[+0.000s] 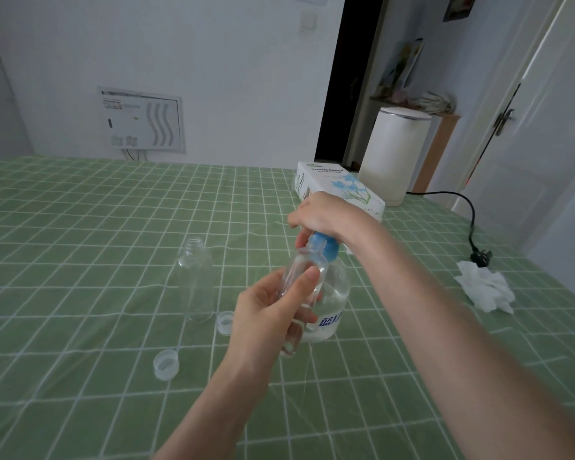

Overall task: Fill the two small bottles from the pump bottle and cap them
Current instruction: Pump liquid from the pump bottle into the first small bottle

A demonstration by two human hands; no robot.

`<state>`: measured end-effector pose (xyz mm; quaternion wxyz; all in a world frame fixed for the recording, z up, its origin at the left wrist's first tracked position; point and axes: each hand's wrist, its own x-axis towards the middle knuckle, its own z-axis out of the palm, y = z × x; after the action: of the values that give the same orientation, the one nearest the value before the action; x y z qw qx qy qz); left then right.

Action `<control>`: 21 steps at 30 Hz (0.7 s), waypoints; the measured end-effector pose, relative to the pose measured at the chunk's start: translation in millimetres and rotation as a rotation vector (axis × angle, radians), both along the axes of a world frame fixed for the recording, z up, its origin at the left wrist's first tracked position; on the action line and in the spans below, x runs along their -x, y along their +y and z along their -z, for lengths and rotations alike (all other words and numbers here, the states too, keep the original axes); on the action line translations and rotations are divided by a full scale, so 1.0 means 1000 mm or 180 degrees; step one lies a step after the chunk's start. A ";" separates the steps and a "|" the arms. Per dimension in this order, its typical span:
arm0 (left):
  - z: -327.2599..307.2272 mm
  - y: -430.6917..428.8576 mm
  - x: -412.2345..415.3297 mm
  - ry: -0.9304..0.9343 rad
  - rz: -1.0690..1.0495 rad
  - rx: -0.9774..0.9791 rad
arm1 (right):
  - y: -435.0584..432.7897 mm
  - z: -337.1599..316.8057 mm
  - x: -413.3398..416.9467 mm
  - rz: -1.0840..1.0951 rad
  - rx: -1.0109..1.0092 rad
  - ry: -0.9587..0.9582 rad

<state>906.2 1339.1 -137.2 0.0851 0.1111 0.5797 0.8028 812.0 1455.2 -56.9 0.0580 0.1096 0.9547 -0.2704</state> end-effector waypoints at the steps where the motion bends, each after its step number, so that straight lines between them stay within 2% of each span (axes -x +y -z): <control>1: 0.000 0.000 0.000 -0.0008 -0.0005 -0.0012 | 0.000 0.000 0.000 -0.0010 -0.0007 0.0010; 10: -0.004 0.002 0.000 -0.0019 -0.0050 -0.0028 | 0.004 -0.013 -0.002 -0.0053 -0.0194 0.0241; 21: -0.004 0.001 0.001 -0.0017 -0.0036 0.0007 | 0.000 -0.010 0.001 -0.0108 -0.0133 0.0089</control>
<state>905.5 1339.8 -133.2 0.0823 0.1055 0.5810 0.8029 810.9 1455.1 -47.0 0.0468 0.0908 0.9626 -0.2509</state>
